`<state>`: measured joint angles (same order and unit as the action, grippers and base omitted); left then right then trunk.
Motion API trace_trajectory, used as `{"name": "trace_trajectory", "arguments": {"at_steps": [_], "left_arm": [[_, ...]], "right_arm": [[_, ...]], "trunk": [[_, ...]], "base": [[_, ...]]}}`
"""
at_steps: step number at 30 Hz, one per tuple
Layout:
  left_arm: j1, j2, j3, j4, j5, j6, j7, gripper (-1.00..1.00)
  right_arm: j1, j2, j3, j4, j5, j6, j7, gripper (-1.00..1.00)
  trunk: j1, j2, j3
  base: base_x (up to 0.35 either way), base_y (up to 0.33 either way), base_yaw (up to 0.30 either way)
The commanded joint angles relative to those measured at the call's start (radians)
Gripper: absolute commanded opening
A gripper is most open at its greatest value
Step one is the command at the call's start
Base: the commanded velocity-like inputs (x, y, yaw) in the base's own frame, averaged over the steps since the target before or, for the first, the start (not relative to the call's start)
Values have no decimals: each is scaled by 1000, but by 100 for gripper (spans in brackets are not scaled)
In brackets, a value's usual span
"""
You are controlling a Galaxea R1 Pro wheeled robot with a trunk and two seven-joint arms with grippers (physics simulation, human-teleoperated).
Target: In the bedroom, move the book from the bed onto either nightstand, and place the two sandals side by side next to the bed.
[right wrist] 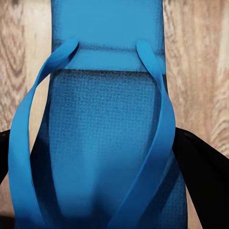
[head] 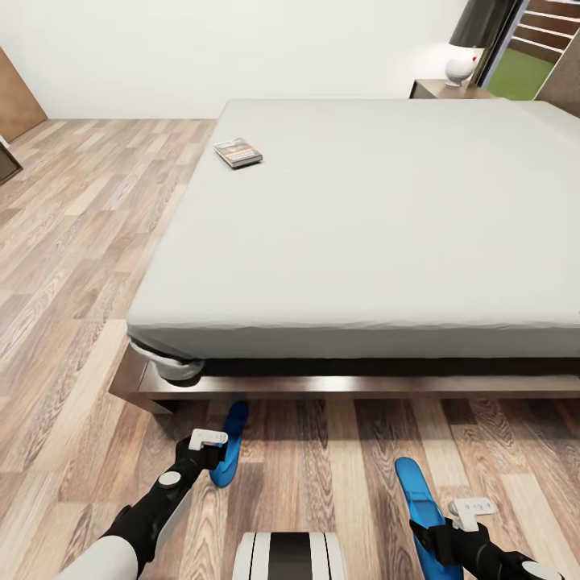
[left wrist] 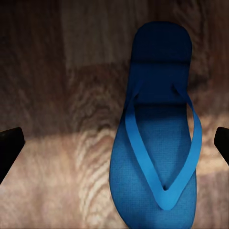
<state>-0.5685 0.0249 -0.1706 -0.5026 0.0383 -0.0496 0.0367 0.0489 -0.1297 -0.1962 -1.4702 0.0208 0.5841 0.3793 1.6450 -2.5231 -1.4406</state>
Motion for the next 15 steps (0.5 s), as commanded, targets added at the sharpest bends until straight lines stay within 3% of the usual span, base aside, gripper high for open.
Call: {"name": "trace_trajectory", "arguments": {"at_steps": [1,7,15], "left_arm": [[-1,1,-7,1,4,-3,5,100],[-1,1,-6,4,3,5,12,100],[0,9,-5,9,1,29,97,100]], "right_arm": [[0,0,-1,-1,2,5,6,-100],[0,-1,-2,5,2,5,6,-100],[-2,-3,-3,30,2,4,6,-100]], "trunk": [[0,0,0],[0,0,0],[0,0,0]], "base": [[0,0,0],[0,0,0],[0,0,0]]}}
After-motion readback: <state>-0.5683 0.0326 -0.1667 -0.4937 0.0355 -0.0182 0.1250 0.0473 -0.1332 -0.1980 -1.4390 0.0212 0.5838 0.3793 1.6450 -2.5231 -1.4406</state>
